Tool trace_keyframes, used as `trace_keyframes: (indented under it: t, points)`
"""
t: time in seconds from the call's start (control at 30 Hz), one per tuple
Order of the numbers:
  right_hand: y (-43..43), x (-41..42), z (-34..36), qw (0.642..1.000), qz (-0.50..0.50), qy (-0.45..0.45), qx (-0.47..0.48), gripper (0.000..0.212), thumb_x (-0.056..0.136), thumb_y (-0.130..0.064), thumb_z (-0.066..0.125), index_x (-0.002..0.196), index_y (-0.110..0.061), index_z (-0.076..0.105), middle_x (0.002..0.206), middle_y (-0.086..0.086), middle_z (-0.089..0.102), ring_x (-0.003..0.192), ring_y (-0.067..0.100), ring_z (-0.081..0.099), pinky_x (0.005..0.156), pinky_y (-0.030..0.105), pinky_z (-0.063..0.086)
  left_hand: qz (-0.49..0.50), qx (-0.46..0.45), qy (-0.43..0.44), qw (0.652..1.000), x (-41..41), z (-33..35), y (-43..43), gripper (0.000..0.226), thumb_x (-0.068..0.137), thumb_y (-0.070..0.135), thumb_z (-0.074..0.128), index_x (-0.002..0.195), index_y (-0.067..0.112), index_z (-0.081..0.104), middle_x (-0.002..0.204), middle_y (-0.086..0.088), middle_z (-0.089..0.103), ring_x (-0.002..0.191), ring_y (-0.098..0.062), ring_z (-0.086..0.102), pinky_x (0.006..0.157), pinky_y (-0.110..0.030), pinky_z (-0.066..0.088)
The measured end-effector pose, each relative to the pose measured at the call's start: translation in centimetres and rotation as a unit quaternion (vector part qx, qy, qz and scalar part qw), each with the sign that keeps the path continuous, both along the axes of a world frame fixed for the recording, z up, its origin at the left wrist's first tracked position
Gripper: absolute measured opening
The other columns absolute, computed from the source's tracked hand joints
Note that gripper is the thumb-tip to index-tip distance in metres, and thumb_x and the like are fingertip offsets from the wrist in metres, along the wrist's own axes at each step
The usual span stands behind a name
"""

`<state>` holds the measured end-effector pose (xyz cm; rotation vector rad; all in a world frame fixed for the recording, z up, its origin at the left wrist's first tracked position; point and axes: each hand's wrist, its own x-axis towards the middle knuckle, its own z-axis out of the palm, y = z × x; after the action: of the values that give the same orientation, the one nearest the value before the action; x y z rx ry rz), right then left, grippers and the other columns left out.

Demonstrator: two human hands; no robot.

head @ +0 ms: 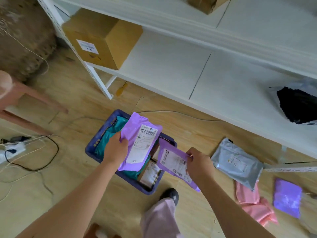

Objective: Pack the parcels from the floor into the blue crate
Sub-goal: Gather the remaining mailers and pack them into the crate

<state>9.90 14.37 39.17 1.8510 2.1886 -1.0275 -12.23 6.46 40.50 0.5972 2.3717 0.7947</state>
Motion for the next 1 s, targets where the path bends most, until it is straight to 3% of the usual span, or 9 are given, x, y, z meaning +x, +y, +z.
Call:
trace_keyframes:
  t: [0.13,0.3,0.43,0.57,0.67,0.77,0.87,0.93,1.0]
  points:
    - [2.6,-4.8,-2.0,0.999,0.008,-0.042,-0.011,0.031,0.09,-0.007,0.04,0.108,-0.021,0.06,0.092,0.008,0.069,0.087,0.029,0.062,0.06,0.026,0.039,-0.017,-0.039,-0.011,0.999,-4.9,-2.8,3.4,0.034,0.092,0.0,0.036,0.061,0.013,0.031,0.06,-0.005,0.035,0.071,-0.025,0.036,0.06,-0.032,0.026]
    - [4.7,-9.8,-5.5,0.993,0.055,-0.105,-0.01,0.033,0.09,-0.008,0.04,0.109,-0.024,0.06,0.095,0.005,0.068,0.091,0.027,0.062,0.064,0.027,0.037,0.017,-0.088,-0.002,0.996,-11.1,-7.0,5.6,0.026,0.095,0.003,0.033,0.07,0.006,0.038,0.069,-0.009,0.04,0.072,-0.025,0.04,0.066,-0.033,0.029]
    - [5.1,-13.3,-7.8,0.99,0.05,-0.127,-0.037,0.032,0.088,-0.007,0.042,0.107,-0.024,0.062,0.097,0.005,0.069,0.091,0.027,0.063,0.063,0.028,0.04,0.018,-0.11,-0.025,0.993,-16.1,-10.4,5.2,0.039,0.094,0.0,0.037,0.063,0.023,0.03,0.065,0.002,0.035,0.063,-0.024,0.038,0.073,-0.033,0.034]
    - [4.8,-17.1,-10.9,0.986,0.029,-0.155,-0.056,0.032,0.09,-0.008,0.04,0.106,-0.026,0.061,0.098,0.004,0.067,0.089,0.025,0.063,0.057,0.024,0.035,0.003,-0.164,-0.073,0.984,-20.5,-15.3,5.8,0.038,0.097,0.002,0.032,0.062,0.016,0.031,0.064,-0.002,0.033,0.071,-0.023,0.039,0.056,-0.027,0.031]
    - [3.8,-20.1,-14.0,0.983,-0.03,-0.157,-0.085,0.035,0.089,-0.008,0.041,0.107,-0.028,0.064,0.095,0.003,0.068,0.085,0.025,0.063,0.056,0.024,0.036,-0.025,-0.174,-0.114,0.978,-23.3,-18.8,6.5,0.038,0.094,0.002,0.038,0.064,0.024,0.032,0.067,0.003,0.037,0.084,-0.023,0.042,0.076,-0.031,0.038]
    - [2.0,-23.1,-16.8,0.978,-0.092,-0.145,-0.12,0.036,0.088,-0.008,0.041,0.104,-0.029,0.066,0.082,0.002,0.066,0.073,0.025,0.06,0.056,0.025,0.042,-0.054,-0.199,-0.129,0.97,-25.7,-21.9,5.9,0.04,0.093,0.001,0.038,0.064,0.027,0.03,0.068,0.006,0.037,0.088,-0.022,0.041,0.08,-0.032,0.036]
    - [0.3,-25.2,-19.2,0.975,-0.111,-0.136,-0.14,0.031,0.091,-0.01,0.042,0.102,-0.025,0.066,0.079,0.002,0.065,0.065,0.022,0.055,0.045,0.021,0.033,-0.083,-0.218,-0.132,0.963,-26.9,-24.4,5.1,0.04,0.093,-0.002,0.037,0.062,0.022,0.03,0.066,0.001,0.037,0.085,-0.025,0.04,0.074,-0.03,0.032]
    - [-0.5,-26.4,-21.0,0.975,-0.108,-0.135,-0.143,0.029,0.091,-0.012,0.042,0.104,-0.023,0.065,0.083,0.003,0.067,0.066,0.023,0.056,0.046,0.023,0.035,-0.091,-0.223,-0.133,0.961,-27.6,-26.3,4.7,0.035,0.092,-0.006,0.034,0.062,0.01,0.039,0.071,-0.018,0.048,0.083,-0.037,0.047,0.064,-0.032,0.033]
    - [-1.2,-27.3,-22.8,0.973,-0.112,-0.136,-0.148,0.029,0.091,-0.013,0.041,0.104,-0.023,0.065,0.085,0.004,0.066,0.072,0.025,0.058,0.052,0.025,0.038,-0.1,-0.246,-0.139,0.954,-28.1,-28.6,4.1,0.022,0.092,-0.008,0.033,0.08,-0.01,0.051,0.089,-0.03,0.052,0.087,-0.041,0.051,0.06,-0.035,0.034]
